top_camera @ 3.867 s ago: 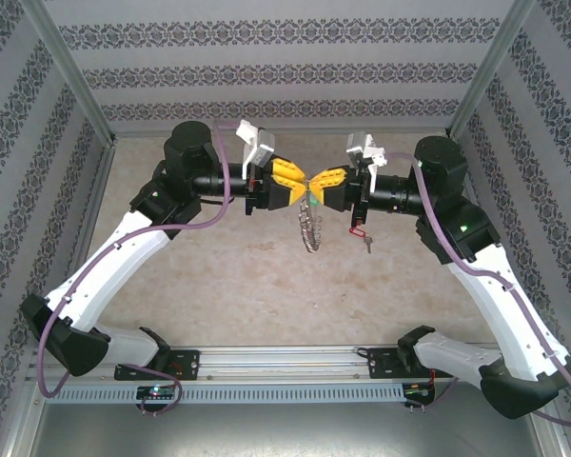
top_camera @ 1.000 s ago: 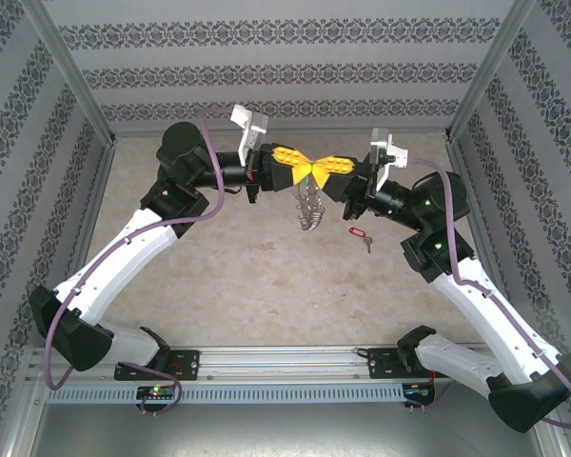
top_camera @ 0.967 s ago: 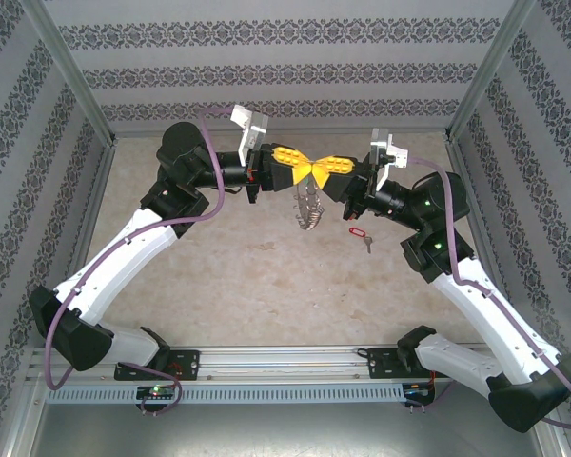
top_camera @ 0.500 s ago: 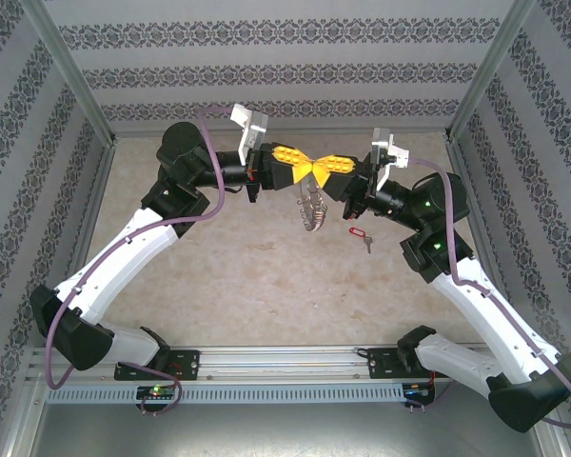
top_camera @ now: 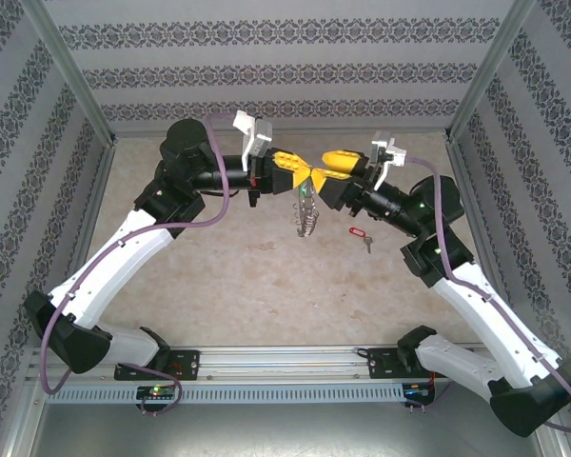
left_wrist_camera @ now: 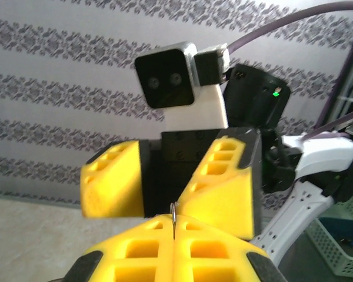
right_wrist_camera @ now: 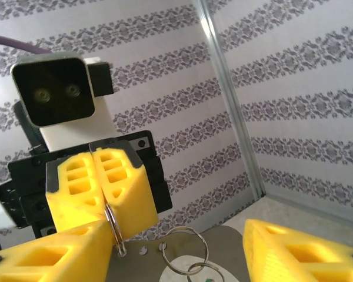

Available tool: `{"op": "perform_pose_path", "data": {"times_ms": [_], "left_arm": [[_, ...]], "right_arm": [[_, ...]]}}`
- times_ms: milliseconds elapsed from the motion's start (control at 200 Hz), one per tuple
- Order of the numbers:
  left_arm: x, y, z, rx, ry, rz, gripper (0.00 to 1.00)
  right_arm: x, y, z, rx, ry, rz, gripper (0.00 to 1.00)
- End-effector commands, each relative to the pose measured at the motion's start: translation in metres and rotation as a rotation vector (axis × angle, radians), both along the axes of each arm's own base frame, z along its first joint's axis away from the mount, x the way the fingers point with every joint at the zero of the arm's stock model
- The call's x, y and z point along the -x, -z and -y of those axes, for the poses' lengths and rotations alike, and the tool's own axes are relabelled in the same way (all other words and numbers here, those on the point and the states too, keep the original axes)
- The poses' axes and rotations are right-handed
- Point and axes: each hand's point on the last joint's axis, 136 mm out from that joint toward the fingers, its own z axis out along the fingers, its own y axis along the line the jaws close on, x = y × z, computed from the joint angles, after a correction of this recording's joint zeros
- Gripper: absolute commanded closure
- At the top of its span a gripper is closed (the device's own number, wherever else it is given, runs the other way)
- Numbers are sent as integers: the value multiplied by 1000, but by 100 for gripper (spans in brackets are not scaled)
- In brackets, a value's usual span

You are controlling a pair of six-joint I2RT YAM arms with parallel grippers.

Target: Put the keys on the keyring

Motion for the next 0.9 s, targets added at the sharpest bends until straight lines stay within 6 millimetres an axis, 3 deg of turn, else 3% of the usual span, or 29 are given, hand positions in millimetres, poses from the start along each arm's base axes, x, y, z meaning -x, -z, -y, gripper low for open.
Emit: {"op": "perform_pose_path", "data": {"times_ms": [0, 105, 225, 450, 600, 899], "left_arm": [[1, 4, -7, -65, -56, 64, 100], [-1, 15, -9, -112, -78, 72, 100], [-3, 27, -13, -159, -105, 90, 100], [1, 40, -24, -257, -147, 173, 100], [8, 56, -24, -387, -162, 277, 100], [10, 56, -19, -401, -148, 332, 100]], "right_arm": [[-11, -3, 27, -49, 103, -139, 34], [-33, 21, 59, -46, 276, -347, 16], [-50, 42, 86, -57, 360, -530, 2], [-61, 112, 119, 128, 486, -872, 2], [-60, 130, 120, 273, 480, -956, 2], [-54, 182, 143, 491, 581, -1138, 2]]}}
